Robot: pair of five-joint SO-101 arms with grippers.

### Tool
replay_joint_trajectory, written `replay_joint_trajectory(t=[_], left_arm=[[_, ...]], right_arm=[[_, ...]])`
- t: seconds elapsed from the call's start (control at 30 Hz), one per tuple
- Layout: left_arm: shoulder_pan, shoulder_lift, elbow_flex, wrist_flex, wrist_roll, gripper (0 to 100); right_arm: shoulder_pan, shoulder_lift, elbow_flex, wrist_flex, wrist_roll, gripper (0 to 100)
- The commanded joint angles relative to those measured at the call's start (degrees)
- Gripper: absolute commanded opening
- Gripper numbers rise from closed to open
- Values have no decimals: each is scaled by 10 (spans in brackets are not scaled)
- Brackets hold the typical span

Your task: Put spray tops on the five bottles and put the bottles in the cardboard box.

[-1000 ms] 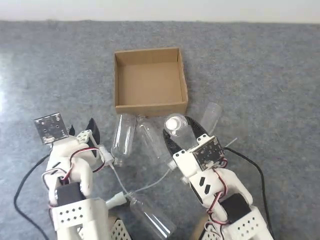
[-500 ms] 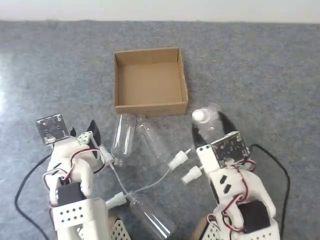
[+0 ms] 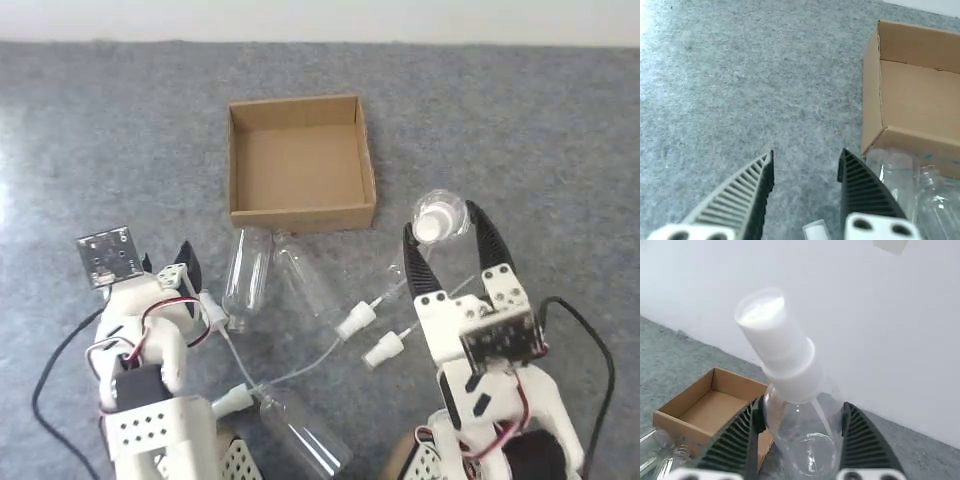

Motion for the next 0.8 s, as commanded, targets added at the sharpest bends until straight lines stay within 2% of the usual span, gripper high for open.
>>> replay_joint_trajectory(t=[0.0,0.4,0.77], left_arm=[[-4,-7,-5,-17,-5,202],[-4,-7,-5,-17,-5,202],[-25,-7,-5,-18,-6,203]], right_arm=[[5,75,-78,0,-4,72],[1,203,-193,-4,-6,72],[-72,284,-233,-5,-6,72]])
